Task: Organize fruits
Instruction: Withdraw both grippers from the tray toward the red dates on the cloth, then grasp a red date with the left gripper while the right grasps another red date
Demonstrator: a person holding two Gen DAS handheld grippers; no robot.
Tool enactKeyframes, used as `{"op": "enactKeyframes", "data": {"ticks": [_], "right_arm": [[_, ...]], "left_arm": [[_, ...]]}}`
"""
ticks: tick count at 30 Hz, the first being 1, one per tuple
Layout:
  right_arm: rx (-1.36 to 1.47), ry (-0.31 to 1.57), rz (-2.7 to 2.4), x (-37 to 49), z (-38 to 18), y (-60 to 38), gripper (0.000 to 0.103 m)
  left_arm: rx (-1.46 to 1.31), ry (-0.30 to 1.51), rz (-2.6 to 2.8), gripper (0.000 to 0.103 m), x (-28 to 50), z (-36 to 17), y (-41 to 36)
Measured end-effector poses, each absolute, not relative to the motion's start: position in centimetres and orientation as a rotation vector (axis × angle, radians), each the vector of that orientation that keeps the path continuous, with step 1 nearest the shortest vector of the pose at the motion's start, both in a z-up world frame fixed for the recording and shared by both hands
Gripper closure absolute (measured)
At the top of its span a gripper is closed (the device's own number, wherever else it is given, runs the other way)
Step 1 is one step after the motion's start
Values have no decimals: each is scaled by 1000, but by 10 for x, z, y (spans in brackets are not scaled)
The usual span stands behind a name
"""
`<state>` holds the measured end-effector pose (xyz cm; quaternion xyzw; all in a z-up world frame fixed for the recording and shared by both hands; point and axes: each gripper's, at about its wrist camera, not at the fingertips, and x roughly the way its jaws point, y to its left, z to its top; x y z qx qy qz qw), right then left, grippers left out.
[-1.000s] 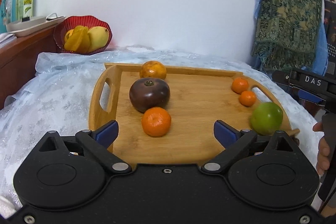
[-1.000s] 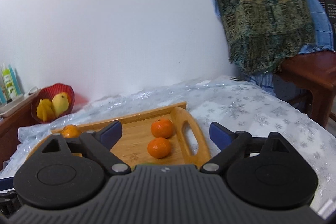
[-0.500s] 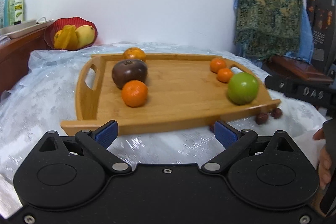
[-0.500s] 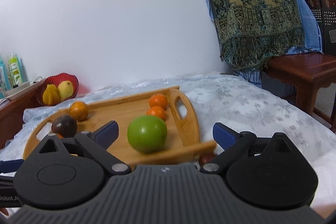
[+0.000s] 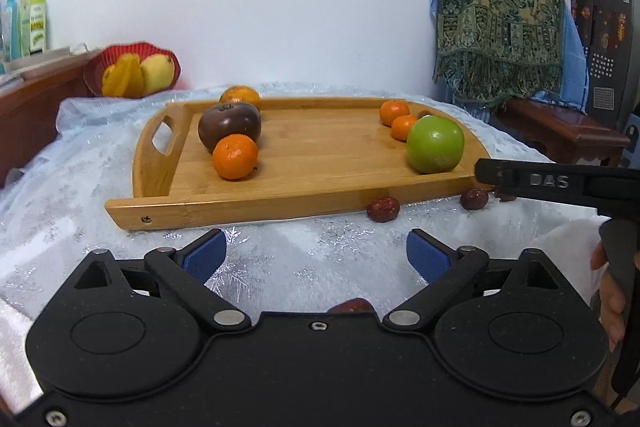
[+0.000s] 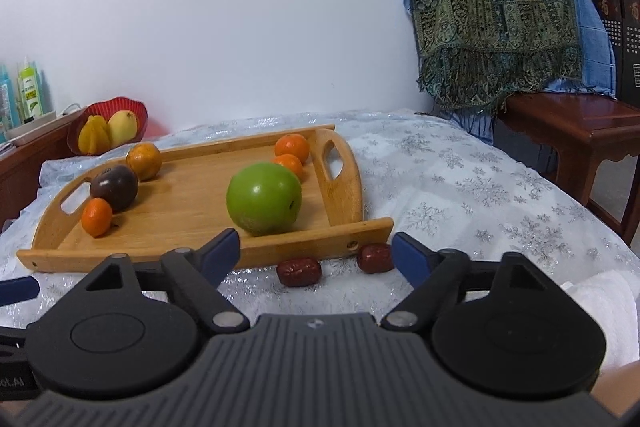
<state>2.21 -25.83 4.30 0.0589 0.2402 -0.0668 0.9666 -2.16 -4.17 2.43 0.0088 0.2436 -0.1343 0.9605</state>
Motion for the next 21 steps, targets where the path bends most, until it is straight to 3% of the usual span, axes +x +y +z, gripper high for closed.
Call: {"op": "enactKeyframes", "data": {"ticks": [11, 14, 21], "right_arm": [[104, 527, -126, 31, 37, -249, 39], [121, 531, -135, 33, 36, -250, 46], [122, 541, -185, 41, 31, -250, 56]], "left_arm": [[64, 492, -245, 58, -44, 18, -52], [64, 499, -247, 63, -46, 16, -54], [52, 528, -251, 64, -51, 12, -55]]}}
